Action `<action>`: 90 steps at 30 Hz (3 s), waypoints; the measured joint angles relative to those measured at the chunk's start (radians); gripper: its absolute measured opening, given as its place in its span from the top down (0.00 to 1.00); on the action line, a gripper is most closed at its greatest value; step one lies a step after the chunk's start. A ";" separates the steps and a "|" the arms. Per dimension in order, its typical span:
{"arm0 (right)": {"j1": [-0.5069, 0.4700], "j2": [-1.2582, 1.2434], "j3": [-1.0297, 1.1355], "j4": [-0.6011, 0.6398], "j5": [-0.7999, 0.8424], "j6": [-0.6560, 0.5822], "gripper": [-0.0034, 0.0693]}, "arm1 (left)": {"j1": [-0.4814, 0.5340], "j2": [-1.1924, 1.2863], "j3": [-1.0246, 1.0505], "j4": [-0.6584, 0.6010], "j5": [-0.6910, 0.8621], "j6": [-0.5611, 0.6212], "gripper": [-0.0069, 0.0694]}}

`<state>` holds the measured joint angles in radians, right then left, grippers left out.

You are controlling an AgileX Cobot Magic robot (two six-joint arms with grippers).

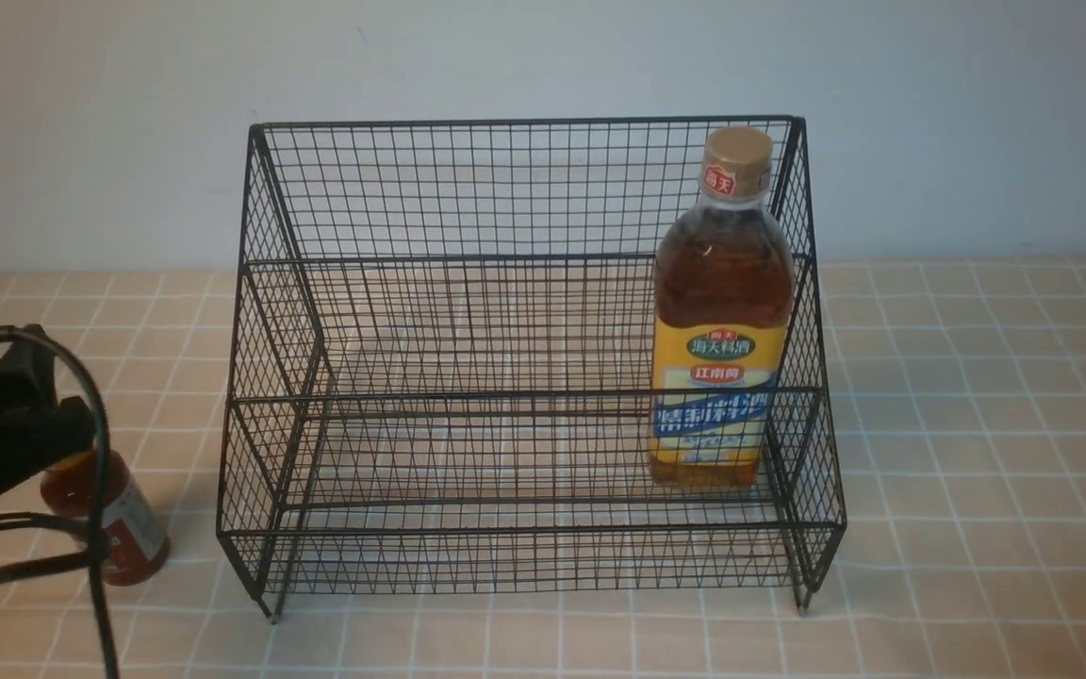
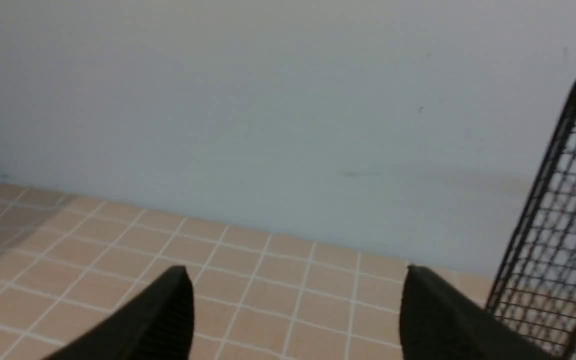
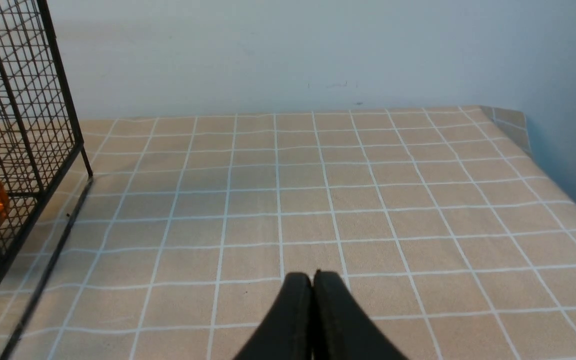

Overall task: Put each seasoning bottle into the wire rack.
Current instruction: Use the left arm to grab the condiment bottle closest to it, then use the left arm to put the condiment bottle back on the shelf

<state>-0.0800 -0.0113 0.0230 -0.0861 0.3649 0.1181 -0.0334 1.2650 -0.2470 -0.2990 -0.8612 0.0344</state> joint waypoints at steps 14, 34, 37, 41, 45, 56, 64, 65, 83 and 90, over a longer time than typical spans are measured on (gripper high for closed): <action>0.000 0.000 0.000 0.000 0.000 0.000 0.97 | 0.000 0.224 -0.007 0.064 -0.110 -0.006 0.58; 0.000 0.000 0.000 0.000 0.000 0.000 0.97 | -0.003 -0.534 -0.319 0.144 0.925 0.164 0.58; 0.000 0.000 0.000 0.000 0.000 0.000 0.97 | -0.030 -0.568 -0.344 0.148 0.952 0.164 0.58; 0.000 0.000 0.000 0.000 0.000 0.008 0.97 | -0.133 -0.581 -0.350 0.149 0.968 0.161 0.58; 0.000 0.000 0.000 0.000 0.000 0.008 0.97 | -0.273 -0.528 -0.350 0.149 0.928 0.161 0.58; 0.000 0.000 0.000 0.000 0.000 0.008 0.97 | -0.383 -0.223 -0.350 0.149 0.671 0.160 0.58; 0.000 0.000 0.000 0.000 0.000 0.008 0.97 | -0.386 -0.069 -0.350 0.149 0.648 0.056 0.58; 0.000 0.000 0.000 0.000 0.000 0.008 0.97 | -0.386 -0.067 -0.350 0.149 0.648 0.053 0.58; 0.000 0.000 0.000 0.000 0.000 0.008 0.97 | -0.386 0.031 -0.357 0.149 0.757 0.030 0.39; 0.000 0.000 0.000 0.000 0.000 0.008 0.97 | -0.386 -0.075 -0.357 0.151 0.816 0.049 0.26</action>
<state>-0.0800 -0.0113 0.0230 -0.0861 0.3649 0.1260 -0.4196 1.1902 -0.6044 -0.1478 -0.0454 0.0830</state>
